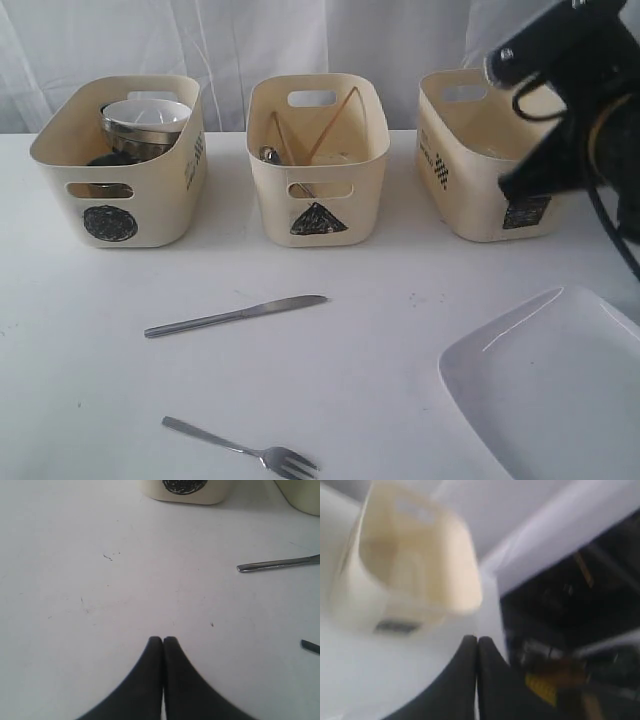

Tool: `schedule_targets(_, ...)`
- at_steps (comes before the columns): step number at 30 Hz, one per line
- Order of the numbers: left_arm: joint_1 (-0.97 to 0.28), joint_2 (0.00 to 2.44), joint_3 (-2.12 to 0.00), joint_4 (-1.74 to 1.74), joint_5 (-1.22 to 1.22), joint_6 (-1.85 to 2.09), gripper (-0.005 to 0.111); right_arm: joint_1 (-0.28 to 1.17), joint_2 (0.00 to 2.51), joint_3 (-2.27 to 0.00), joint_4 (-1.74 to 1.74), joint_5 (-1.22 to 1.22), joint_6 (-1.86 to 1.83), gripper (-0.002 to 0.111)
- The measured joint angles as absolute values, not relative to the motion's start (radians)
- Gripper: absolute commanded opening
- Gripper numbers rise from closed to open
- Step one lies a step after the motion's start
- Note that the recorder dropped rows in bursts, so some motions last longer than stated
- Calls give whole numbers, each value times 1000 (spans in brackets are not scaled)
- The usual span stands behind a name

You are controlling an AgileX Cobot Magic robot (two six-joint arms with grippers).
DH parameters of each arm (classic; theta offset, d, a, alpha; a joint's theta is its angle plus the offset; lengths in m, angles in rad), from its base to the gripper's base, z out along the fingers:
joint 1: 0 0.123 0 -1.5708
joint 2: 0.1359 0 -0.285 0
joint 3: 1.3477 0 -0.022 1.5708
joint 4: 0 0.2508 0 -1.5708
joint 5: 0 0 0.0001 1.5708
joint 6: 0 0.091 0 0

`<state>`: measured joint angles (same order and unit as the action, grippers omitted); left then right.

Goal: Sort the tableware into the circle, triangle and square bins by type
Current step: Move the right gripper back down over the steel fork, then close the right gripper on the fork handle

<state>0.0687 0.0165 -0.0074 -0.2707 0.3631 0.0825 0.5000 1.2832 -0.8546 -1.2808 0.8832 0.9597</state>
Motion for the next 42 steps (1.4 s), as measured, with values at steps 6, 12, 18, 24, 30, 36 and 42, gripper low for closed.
schedule_targets(6,69,17,-7,-271,363,82,0,550,1364,-892,10,519,-93,0)
schedule_targets(12,69,17,-7,-271,363,82,0,614,1767,-1364,189,930,-351,0)
schedule_targets(18,69,17,-7,-271,363,82,0,766,1930,-1451,198,1061,-517,25)
schedule_targets(24,69,17,-7,-271,363,82,0,783,2008,-1452,193,1087,-529,36)
schedule_targets(30,69,17,-7,-271,363,82,0,783,2036,-1452,190,1145,-518,38)
schedule_targets(36,69,17,-7,-271,363,82,0,783,2040,-1452,186,1212,-518,47)
schedule_targets(42,69,17,-7,-271,363,82,0,785,2052,-1452,186,1216,-518,48)
